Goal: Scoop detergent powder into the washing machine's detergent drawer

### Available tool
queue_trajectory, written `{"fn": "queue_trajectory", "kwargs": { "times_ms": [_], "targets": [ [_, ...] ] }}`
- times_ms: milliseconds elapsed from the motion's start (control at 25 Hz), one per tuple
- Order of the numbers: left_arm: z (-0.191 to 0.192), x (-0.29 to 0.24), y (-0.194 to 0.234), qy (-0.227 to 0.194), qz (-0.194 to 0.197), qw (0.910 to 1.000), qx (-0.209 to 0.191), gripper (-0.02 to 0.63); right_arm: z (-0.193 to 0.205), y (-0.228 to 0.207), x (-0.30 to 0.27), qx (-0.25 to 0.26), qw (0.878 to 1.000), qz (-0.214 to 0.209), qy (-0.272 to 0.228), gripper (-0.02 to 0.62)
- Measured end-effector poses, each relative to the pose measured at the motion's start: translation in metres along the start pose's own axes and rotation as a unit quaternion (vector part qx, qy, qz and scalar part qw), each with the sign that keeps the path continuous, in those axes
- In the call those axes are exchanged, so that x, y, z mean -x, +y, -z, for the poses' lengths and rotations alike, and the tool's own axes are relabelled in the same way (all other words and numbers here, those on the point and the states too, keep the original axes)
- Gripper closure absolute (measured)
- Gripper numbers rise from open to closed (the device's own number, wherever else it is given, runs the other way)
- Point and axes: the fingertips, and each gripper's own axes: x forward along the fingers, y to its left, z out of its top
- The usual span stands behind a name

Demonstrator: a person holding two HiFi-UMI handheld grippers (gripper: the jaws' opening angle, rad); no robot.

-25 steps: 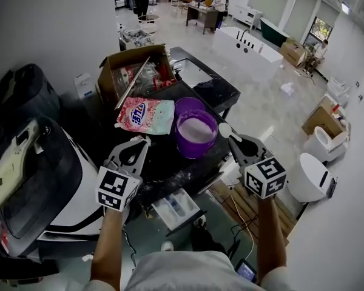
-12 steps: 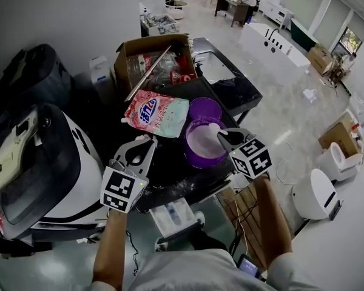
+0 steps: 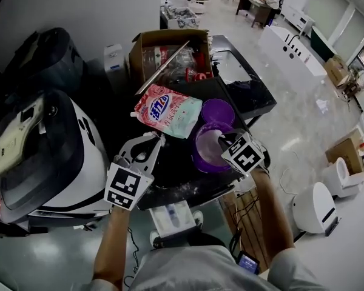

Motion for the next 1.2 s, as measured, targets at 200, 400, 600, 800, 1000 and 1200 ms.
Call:
{"fn": "queue_trajectory", "kwargs": {
  "times_ms": [200, 400, 600, 800, 1000, 1200],
  "targets": [
    [0.004, -0.001, 0.009, 0.006, -0.015, 0.9999, 0.000, 0.595, 0.000, 0.002, -0.016, 0.041, 0.998, -0.019, 0.034, 0.591],
    [0.010, -0.001, 0.015, 0.013, -0.029, 0.9995, 0.009, 0.595, 0.000, 0.003, -0.024, 0.071, 0.996, -0.028, 0.053, 0.591],
    [0.016, 0.000, 0.021, 0.018, -0.041, 0.9988, 0.018, 0.595, -0.002, 0.009, -0.029, 0.086, 0.993, -0.050, 0.058, 0.591],
    [0.022, 0.005, 0.027, 0.025, -0.054, 0.9979, 0.024, 0.595, -0.006, 0.023, -0.036, 0.087, 0.991, -0.082, 0.055, 0.589],
    [0.027, 0.013, 0.035, 0.032, -0.065, 0.9971, 0.027, 0.595, -0.009, 0.036, -0.043, 0.074, 0.990, -0.110, 0.057, 0.589],
    [0.031, 0.019, 0.040, 0.036, -0.070, 0.9965, 0.029, 0.595, -0.007, 0.047, -0.048, 0.054, 0.987, -0.138, 0.063, 0.589]
  ]
}}
